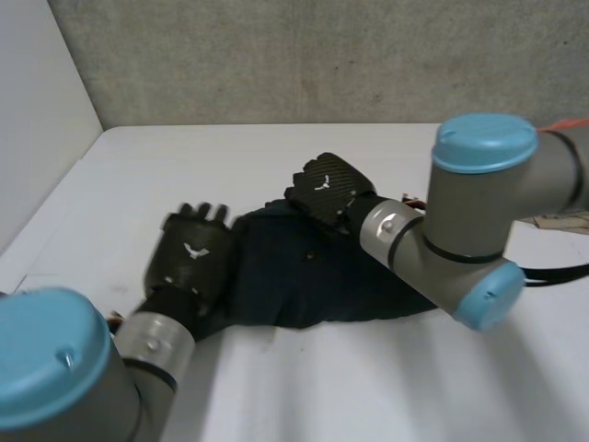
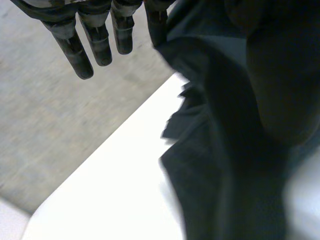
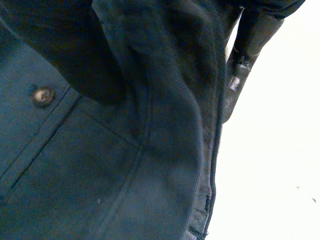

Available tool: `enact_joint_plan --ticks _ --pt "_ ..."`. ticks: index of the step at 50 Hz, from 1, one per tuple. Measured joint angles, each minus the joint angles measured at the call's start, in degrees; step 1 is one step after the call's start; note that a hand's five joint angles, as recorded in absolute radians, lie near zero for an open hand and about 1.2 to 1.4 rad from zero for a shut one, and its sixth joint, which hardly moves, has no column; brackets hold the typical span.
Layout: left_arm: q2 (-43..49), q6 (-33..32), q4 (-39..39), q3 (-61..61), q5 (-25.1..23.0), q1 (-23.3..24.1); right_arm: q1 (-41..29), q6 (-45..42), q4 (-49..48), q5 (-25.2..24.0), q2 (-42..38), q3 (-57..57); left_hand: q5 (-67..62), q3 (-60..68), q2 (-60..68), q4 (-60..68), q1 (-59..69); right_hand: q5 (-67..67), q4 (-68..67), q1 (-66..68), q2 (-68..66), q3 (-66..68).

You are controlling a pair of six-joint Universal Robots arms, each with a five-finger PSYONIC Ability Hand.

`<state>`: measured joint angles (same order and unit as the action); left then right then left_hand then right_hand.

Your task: Fold the laundry.

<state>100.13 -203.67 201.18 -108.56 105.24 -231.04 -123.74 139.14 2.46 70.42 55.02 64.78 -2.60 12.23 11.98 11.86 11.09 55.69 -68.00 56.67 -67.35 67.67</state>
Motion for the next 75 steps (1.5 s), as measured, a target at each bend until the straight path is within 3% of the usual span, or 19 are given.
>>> enact_joint_plan --ticks 7,11,18,26,36,53,63,65,68,71,75 --pt "0.1 3.3 -1.1 -0.2 -0.6 -7.5 2.4 0.1 0.4 5.5 7.4 10.2 0.0 0.0 -0.2 -0.1 -0.1 0.1 0.0 0.0 0.0 0.0" --pt "0.3 7.9 -3.9 -0.5 -2.1 -8.8 3.4 0.4 0.6 9.9 8.8 14.0 0.0 0.0 -0.2 -0.1 -0.1 0.0 0.0 0.0 0.0 0.0" --pt "0.4 14.5 -10.9 -0.7 -5.6 -8.4 3.9 0.6 0.6 13.4 8.9 16.5 0.0 0.0 -0.2 -0.1 -0.1 0.0 0.0 0.0 0.0 0.0" --pt "1.7 16.3 -14.0 -0.2 -6.9 -8.5 4.7 1.7 0.5 13.5 9.3 18.6 -0.1 0.1 0.0 0.1 0.1 0.0 0.0 0.0 0.0 0.0" --pt "7.9 15.4 -13.3 2.6 -6.8 -8.5 7.6 3.8 0.1 13.1 12.3 21.0 -11.6 11.6 12.0 12.1 12.9 0.0 0.0 0.0 0.0 0.0" --pt "-1.4 15.4 -16.1 -1.5 -7.0 -7.8 7.9 4.0 0.0 13.1 12.7 21.3 -12.3 12.3 12.6 12.7 13.1 0.0 0.0 0.0 0.0 0.0" --pt "4.9 15.4 -16.2 -0.7 -6.7 -6.7 7.9 4.1 0.0 13.2 12.7 21.5 -12.5 12.4 12.8 12.9 13.2 0.0 0.0 0.0 0.0 0.0" --pt "7.0 15.4 -15.8 0.5 -6.5 -6.6 8.0 4.1 0.1 13.3 12.8 21.6 -16.7 16.8 18.1 17.3 18.7 0.1 0.0 0.0 0.0 0.0" --pt "10.2 15.3 -14.8 2.8 -6.2 -6.4 8.2 4.1 0.1 13.5 13.2 21.9 -41.8 42.2 43.2 42.9 46.3 0.0 0.0 0.0 0.0 0.0" --pt "10.7 15.3 -13.4 4.3 -5.5 -6.4 8.3 4.1 0.3 13.8 14.6 22.4 -52.5 52.9 53.7 53.8 53.9 0.0 0.0 0.0 0.0 0.0" --pt "7.8 15.2 -11.2 5.6 -3.8 -6.4 8.3 3.7 0.7 14.1 18.6 23.2 -53.8 55.4 56.3 56.5 54.0 0.0 0.0 0.0 0.0 0.0"
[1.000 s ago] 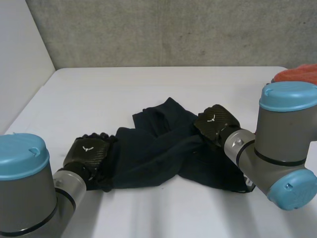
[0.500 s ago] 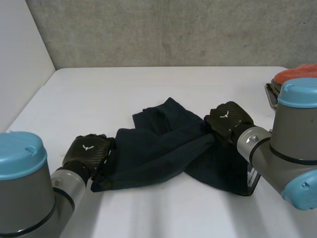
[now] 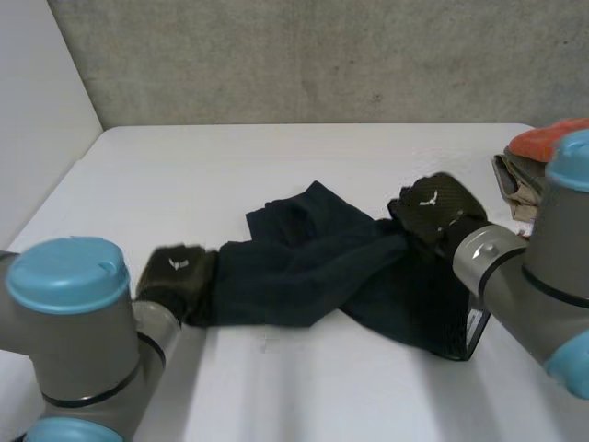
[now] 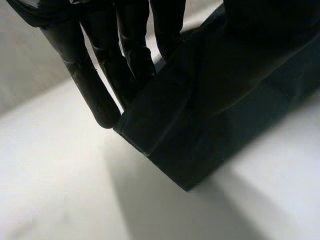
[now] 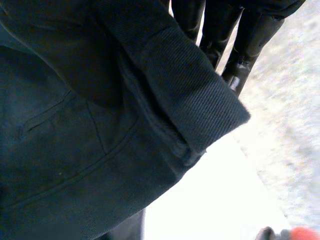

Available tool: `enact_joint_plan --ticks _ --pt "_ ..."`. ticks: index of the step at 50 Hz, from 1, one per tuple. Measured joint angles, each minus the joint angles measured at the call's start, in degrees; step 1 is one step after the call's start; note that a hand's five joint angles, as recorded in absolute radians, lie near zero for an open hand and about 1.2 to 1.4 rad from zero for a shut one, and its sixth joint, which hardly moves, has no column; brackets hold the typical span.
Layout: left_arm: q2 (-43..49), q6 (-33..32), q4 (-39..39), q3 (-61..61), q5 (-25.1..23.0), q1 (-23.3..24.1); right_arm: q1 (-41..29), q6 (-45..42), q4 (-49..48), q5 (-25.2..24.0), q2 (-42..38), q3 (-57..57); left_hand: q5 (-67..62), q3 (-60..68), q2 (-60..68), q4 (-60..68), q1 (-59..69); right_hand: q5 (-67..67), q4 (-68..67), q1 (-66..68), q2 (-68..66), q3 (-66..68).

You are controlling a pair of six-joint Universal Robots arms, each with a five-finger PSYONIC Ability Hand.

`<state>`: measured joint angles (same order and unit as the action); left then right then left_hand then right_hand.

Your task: Fold the laundry.

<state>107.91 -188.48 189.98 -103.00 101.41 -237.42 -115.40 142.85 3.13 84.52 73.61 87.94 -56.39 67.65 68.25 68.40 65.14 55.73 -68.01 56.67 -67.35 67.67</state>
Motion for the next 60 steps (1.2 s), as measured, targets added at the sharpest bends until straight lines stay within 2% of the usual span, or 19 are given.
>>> enact_joint_plan --ticks 5,6,9,12,16,23,27,31,32,33,36,38,39,43,45,46,51,55,60 --pt "-9.6 -1.7 1.0 0.8 0.9 -0.1 0.5 -1.2 1.8 -0.1 7.2 -0.1 0.0 0.2 0.1 0.0 0.0 0.0 0.0 0.0 0.0 0.0" --pt "-14.2 -2.9 1.2 1.1 1.0 -0.3 1.2 -2.1 3.3 -0.3 10.6 -0.7 0.0 0.2 0.1 0.0 0.0 0.0 0.0 0.0 0.0 0.0" --pt "-18.8 -4.2 1.4 1.7 1.0 -0.4 2.1 -3.0 4.7 -0.6 13.5 -1.7 0.0 0.3 0.2 0.0 0.0 0.0 0.0 0.0 0.0 0.0" --pt "-27.0 -7.3 1.6 3.6 0.7 -0.6 4.1 -5.7 8.8 -1.1 18.9 -4.7 0.0 0.3 0.2 0.2 0.0 0.0 0.0 0.0 0.0 0.0" --pt "-30.7 -9.8 1.7 6.0 0.5 -0.7 5.5 -7.5 13.2 -1.8 21.3 -7.7 0.0 0.3 0.2 0.2 0.0 0.0 0.0 0.0 0.0 0.0" --pt "-28.4 -12.5 1.8 10.2 0.5 -0.6 6.2 -9.5 17.7 -2.3 20.3 -9.9 0.0 0.5 0.3 0.2 0.0 0.0 0.0 0.0 0.0 0.0" --pt "-21.0 -13.7 1.7 13.3 0.5 -0.4 6.2 -11.4 18.5 -2.2 15.2 -10.8 0.0 0.6 0.4 0.2 0.0 0.0 0.0 0.0 0.0 0.0" --pt "-8.2 -16.1 1.9 20.3 0.5 -0.3 6.2 -12.8 17.0 -2.0 6.4 -13.9 0.0 0.6 0.4 0.2 0.0 0.0 0.0 0.0 0.0 0.0" --pt "-8.2 -16.1 1.9 20.3 0.5 -0.3 6.2 -12.8 17.0 -2.0 6.4 -13.9 0.0 0.6 0.4 0.2 0.0 0.0 0.0 0.0 0.0 0.0" --pt "-3.4 -17.4 2.3 23.9 0.6 -0.4 6.1 -12.9 15.0 -1.9 2.5 -16.0 0.0 0.6 0.4 0.2 0.0 0.0 0.0 0.0 0.0 0.0" --pt "4.2 -20.2 3.9 30.6 0.6 -0.4 5.9 -12.7 10.7 -1.8 -2.6 -19.4 -0.3 0.6 0.4 0.2 0.0 0.0 0.0 0.0 0.0 0.0" --pt "8.4 -22.7 6.7 35.9 0.6 -0.5 5.7 -12.2 4.8 -1.6 -6.2 -22.3 -0.4 0.6 0.4 0.3 0.0 0.0 0.0 0.0 0.0 0.0" --pt "8.4 -22.7 6.7 35.9 0.6 -0.5 5.7 -12.2 4.8 -1.6 -6.2 -22.3 -0.4 0.6 0.4 0.3 0.0 0.0 0.0 0.0 0.0 0.0" --pt "14.8 -29.6 20.8 48.7 0.8 -0.9 5.4 -10.4 -15.9 -1.5 -10.7 -27.0 -0.4 0.6 0.4 0.4 0.0 0.0 0.0 0.0 0.0 0.0" --pt "15.7 -31.3 25.7 51.9 0.9 -0.9 5.3 -9.7 -23.3 -1.4 -11.5 -27.9 -0.4 0.6 0.4 0.4 0.0 0.0 0.0 0.0 0.0 0.1" --pt "16.3 -32.6 30.3 54.7 1.1 -1.0 5.3 -9.1 -30.5 -1.2 -12.0 -28.5 -0.4 0.6 0.4 0.4 0.0 0.0 0.0 0.0 0.0 0.2" --pt "16.5 -34.1 37.5 58.3 1.5 -0.9 5.1 -7.5 -43.6 -1.0 -13.1 -29.9 -0.4 0.6 0.4 0.4 0.0 0.0 -0.1 0.0 0.0 0.3" --pt "16.1 -33.9 37.3 55.1 1.6 -0.8 4.9 -6.2 -44.7 -0.9 -13.8 -30.4 -0.4 0.6 0.4 0.4 0.0 0.1 -0.1 0.0 0.0 0.3" --pt "15.1 -33.2 35.4 46.8 1.5 -0.8 4.8 -4.4 -41.5 -1.2 -14.9 -29.0 -0.7 0.6 0.4 0.4 0.0 0.2 -0.3 0.0 0.0 0.3"
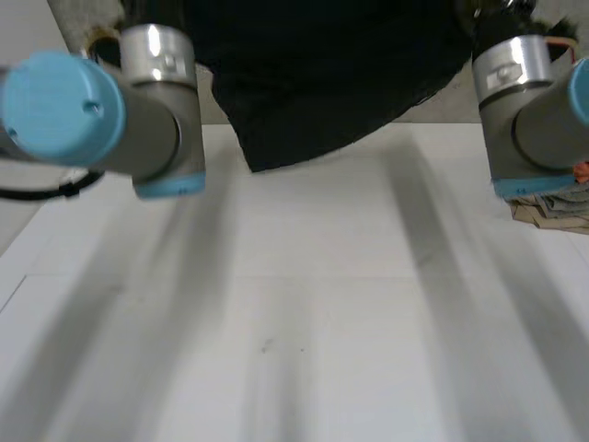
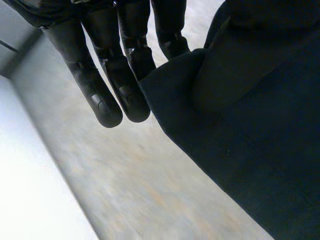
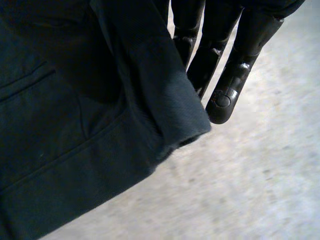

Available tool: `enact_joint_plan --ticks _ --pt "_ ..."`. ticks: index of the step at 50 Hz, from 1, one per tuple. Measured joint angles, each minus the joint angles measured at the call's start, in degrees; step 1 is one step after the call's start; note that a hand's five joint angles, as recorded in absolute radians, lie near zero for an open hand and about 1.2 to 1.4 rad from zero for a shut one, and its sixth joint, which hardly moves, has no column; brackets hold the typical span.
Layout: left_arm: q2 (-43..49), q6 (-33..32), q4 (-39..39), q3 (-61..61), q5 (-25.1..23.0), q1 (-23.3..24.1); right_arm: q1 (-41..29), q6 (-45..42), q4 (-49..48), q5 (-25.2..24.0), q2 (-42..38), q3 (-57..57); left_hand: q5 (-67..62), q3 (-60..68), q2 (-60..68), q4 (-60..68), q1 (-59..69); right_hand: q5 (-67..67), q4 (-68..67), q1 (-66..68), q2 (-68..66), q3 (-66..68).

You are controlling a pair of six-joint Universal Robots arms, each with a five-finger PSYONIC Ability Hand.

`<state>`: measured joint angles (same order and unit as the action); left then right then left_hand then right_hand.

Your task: Fold the laundry.

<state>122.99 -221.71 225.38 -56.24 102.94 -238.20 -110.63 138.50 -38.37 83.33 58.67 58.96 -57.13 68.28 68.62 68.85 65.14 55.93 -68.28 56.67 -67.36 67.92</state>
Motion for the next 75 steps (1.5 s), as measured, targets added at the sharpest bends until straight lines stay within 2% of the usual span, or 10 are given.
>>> enact_joint_plan --ticks 13,22,27,35,36,43,46,54,64,75 --pt "-3.8 0.3 -3.9 -29.9 0.0 0.8 0.1 -0.5 9.8 -4.1 -4.4 15.2 0.0 0.0 0.0 0.0 0.0 0.3 0.0 0.2 0.0 0.0" --pt "-13.5 0.2 -14.6 -46.1 -0.1 4.9 0.8 -5.4 25.5 0.4 2.0 28.3 0.0 0.0 0.0 0.0 0.0 0.3 0.0 0.2 0.0 0.0" --pt "-21.2 0.2 -22.8 -52.0 -0.1 6.1 0.9 -6.0 33.6 2.0 10.3 34.9 0.0 0.1 0.0 0.0 0.0 0.3 0.0 0.2 0.0 0.0" --pt "-36.6 0.1 -46.2 -58.3 -0.8 7.0 1.0 -9.5 51.8 1.9 24.8 43.4 0.0 0.1 0.0 0.0 0.0 0.3 0.0 0.2 0.0 0.0" --pt "-39.6 0.1 -52.8 -58.8 -1.6 8.0 1.3 -11.9 58.1 1.5 27.9 45.1 0.0 0.1 0.0 0.0 0.0 0.3 0.0 0.2 0.0 0.0" --pt "-43.8 0.1 -64.6 -58.2 -6.4 12.0 4.1 -16.5 69.2 -1.6 32.5 47.5 -0.2 0.1 0.0 0.0 0.0 0.3 0.0 0.2 0.0 0.0" --pt "-41.3 0.1 -62.6 -56.3 -8.1 12.6 6.6 -17.1 69.3 -3.6 32.3 47.5 -0.5 0.1 0.0 0.0 0.0 0.3 0.0 0.2 0.0 0.0" --pt "-25.2 0.0 -46.1 -45.9 -7.7 11.1 10.3 -16.5 58.9 -4.9 24.2 45.1 -0.5 0.1 0.0 0.0 0.0 0.3 0.0 0.2 0.0 0.0" --pt "3.2 -4.6 -20.9 -20.3 -3.3 9.0 10.2 -11.8 41.6 1.4 12.0 36.7 -0.5 0.1 0.0 0.0 0.0 0.3 0.0 0.2 0.0 0.0" --pt "24.7 -12.3 -8.1 2.9 -5.9 6.9 8.8 -10.8 30.5 7.3 -0.8 25.5 -0.5 0.1 0.0 0.0 0.0 0.3 0.0 0.2 0.0 0.0"
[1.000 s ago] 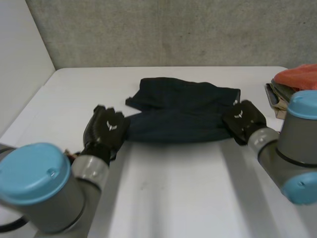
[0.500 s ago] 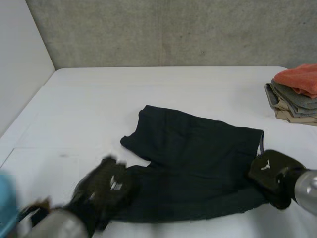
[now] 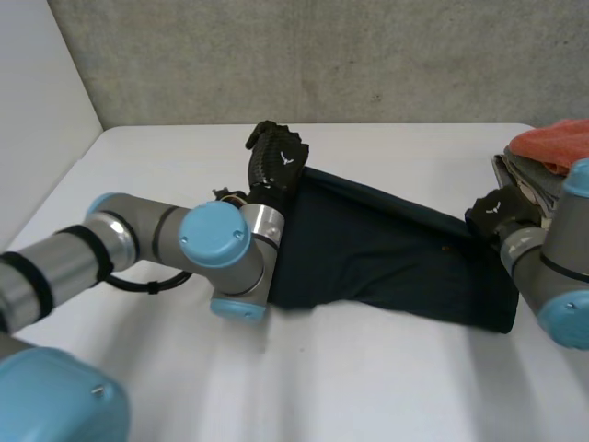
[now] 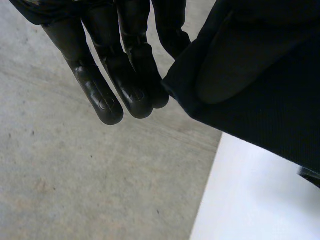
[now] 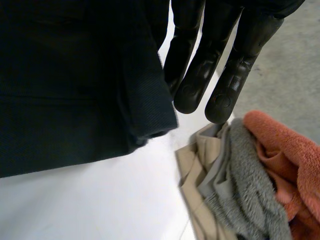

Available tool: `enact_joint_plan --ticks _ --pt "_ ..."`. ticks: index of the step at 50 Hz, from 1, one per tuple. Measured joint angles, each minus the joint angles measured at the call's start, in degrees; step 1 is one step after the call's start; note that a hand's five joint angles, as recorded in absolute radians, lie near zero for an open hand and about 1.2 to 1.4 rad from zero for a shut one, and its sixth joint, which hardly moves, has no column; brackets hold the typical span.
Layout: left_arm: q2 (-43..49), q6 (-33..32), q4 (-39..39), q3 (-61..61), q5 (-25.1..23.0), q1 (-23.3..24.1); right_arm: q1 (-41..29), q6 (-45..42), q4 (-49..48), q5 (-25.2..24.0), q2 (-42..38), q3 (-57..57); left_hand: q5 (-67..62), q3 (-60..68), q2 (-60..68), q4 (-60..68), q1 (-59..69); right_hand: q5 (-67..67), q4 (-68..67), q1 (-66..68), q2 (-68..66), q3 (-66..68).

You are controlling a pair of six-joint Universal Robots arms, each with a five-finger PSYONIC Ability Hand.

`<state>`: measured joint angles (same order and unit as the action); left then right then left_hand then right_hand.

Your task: Fold the laundry.

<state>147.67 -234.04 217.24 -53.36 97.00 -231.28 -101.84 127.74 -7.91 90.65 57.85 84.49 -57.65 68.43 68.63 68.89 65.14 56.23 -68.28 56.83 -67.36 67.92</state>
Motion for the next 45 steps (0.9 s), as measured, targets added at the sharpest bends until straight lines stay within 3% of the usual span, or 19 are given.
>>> enact_joint_plan --ticks 4,5,6,7,8,9,10,13,18,24,31,38,43,45 --pt "4.6 -0.3 0.9 5.4 -1.0 -0.2 -0.6 -0.1 -2.8 1.1 -3.5 -3.1 0.0 0.0 0.0 0.0 0.0 0.0 0.1 0.0 0.0 -0.1" --pt "6.3 -0.3 1.0 7.3 -1.3 -0.3 -1.0 -0.1 -4.5 1.8 -5.3 -4.7 0.0 0.0 0.0 0.0 0.0 -8.6 9.9 -9.6 10.5 -9.5" --pt "7.1 -0.2 1.1 8.0 -1.5 -0.4 -1.1 -0.1 -5.0 2.1 -5.7 -5.1 8.8 -10.4 -10.6 -9.7 -8.8 -14.8 16.9 -16.5 16.5 -16.6" --pt "8.0 0.0 1.2 8.5 -1.7 -0.4 -1.4 0.0 -6.1 2.6 -6.5 -5.8 24.0 -24.4 -26.0 -25.1 -25.9 -27.9 30.7 -30.2 30.8 -30.4" --pt "8.3 0.0 1.3 8.5 -1.9 -0.4 -1.5 0.0 -6.5 2.8 -6.7 -6.0 32.4 -32.6 -34.4 -33.6 -35.5 -27.9 30.7 -30.2 30.8 -30.4" --pt "8.4 0.1 1.3 8.4 -1.9 -0.4 -1.6 0.1 -6.9 2.9 -6.8 -6.1 35.9 -37.3 -37.9 -37.2 -39.2 -35.9 38.6 -36.8 40.0 -38.3" --pt "8.3 0.3 1.8 7.4 -2.2 -0.3 -1.8 0.7 -7.6 3.4 -6.7 -6.1 48.7 -49.2 -49.8 -50.5 -50.8 -44.9 47.5 -42.1 48.2 -47.2" --pt "6.3 0.6 3.7 4.2 -2.4 0.0 -2.0 3.3 -8.2 3.9 -5.0 -5.3 55.1 -56.4 -56.7 -57.1 -54.1 -52.3 54.8 -45.1 54.6 -55.9" --pt "1.8 1.0 7.3 -1.6 -2.4 0.3 -1.9 8.1 -7.8 4.1 -0.8 -2.7 55.1 -56.5 -57.0 -57.3 -54.1 -52.3 54.8 -45.1 54.6 -56.0" --pt "-7.7 1.8 11.3 -12.0 -1.8 0.6 -0.8 17.8 -2.6 1.8 9.6 3.6 55.1 -56.5 -57.1 -57.3 -54.1 -52.3 54.8 -45.1 54.6 -56.0" --pt "-18.2 5.4 11.4 -25.0 -0.9 0.6 4.9 27.7 10.8 -8.3 17.6 11.0 55.1 -56.5 -57.1 -57.3 -54.1 -52.3 54.8 -45.1 54.6 -56.0" --pt "-23.0 10.1 10.2 -31.4 -0.9 0.6 8.0 30.1 12.3 -13.1 18.1 15.1 55.1 -56.5 -57.1 -57.3 -54.1 -52.3 54.8 -45.1 54.6 -56.0" --pt "-24.7 13.8 9.2 -35.1 -0.9 0.7 9.4 30.1 6.9 -14.6 15.6 18.4 55.1 -56.5 -57.1 -57.3 -54.1 -52.1 54.6 -44.8 54.2 -55.1" --pt "-24.7 14.5 9.0 -35.8 -0.8 0.8 9.4 29.8 5.1 -14.4 13.7 18.6 55.1 -56.5 -57.1 -57.3 -54.1 -44.6 46.9 -38.1 45.7 -46.1"
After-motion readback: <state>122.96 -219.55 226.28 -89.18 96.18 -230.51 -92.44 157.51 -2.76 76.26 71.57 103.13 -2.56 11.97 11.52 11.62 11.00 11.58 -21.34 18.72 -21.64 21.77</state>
